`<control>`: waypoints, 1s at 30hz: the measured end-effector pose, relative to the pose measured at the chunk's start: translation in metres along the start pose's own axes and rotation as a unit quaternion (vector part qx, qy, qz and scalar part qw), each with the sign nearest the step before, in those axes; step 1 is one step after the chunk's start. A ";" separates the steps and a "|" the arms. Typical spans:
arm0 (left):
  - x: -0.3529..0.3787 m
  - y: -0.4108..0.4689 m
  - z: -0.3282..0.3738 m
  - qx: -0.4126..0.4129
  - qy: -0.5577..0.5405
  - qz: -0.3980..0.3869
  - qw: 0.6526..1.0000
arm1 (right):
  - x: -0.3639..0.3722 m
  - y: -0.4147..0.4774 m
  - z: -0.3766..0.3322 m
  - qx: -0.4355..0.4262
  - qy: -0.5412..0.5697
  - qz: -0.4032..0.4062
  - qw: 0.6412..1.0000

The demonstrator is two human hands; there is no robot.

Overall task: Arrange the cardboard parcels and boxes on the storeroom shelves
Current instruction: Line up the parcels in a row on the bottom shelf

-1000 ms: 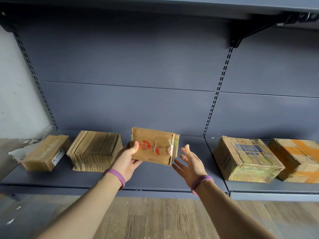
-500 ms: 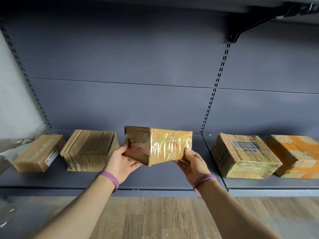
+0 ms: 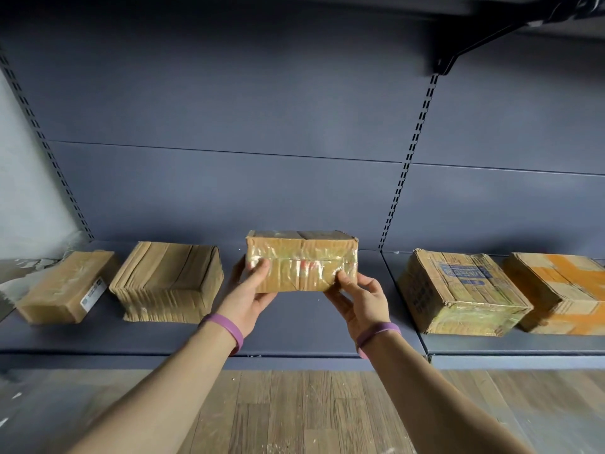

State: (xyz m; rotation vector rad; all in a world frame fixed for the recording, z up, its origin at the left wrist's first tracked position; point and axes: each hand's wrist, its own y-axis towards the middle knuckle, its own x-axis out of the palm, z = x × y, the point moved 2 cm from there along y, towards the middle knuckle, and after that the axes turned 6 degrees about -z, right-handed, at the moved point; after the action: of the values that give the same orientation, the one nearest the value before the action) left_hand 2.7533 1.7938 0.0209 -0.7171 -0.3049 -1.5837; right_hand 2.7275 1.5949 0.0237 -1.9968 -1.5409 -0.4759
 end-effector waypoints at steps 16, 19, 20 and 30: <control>-0.009 -0.006 0.012 -0.012 -0.036 0.009 0.999 | -0.011 0.004 -0.006 0.110 -0.014 -0.086 0.990; -0.010 -0.003 0.010 -0.010 -0.030 0.034 0.999 | -0.014 0.006 -0.009 0.071 -0.045 -0.100 0.992; -0.010 -0.002 0.008 -0.009 -0.023 0.038 0.999 | -0.014 0.006 -0.009 0.060 -0.057 -0.106 0.991; 0.025 -0.006 0.004 -0.038 0.056 -0.060 0.996 | 0.004 0.004 -0.008 -0.024 -0.067 -0.066 0.995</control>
State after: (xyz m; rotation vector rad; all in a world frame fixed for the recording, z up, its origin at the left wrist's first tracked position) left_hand 2.7487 1.7777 0.0403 -0.6765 -0.2089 -1.7496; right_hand 2.7331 1.5916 0.0314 -2.0071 -1.7667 -0.4440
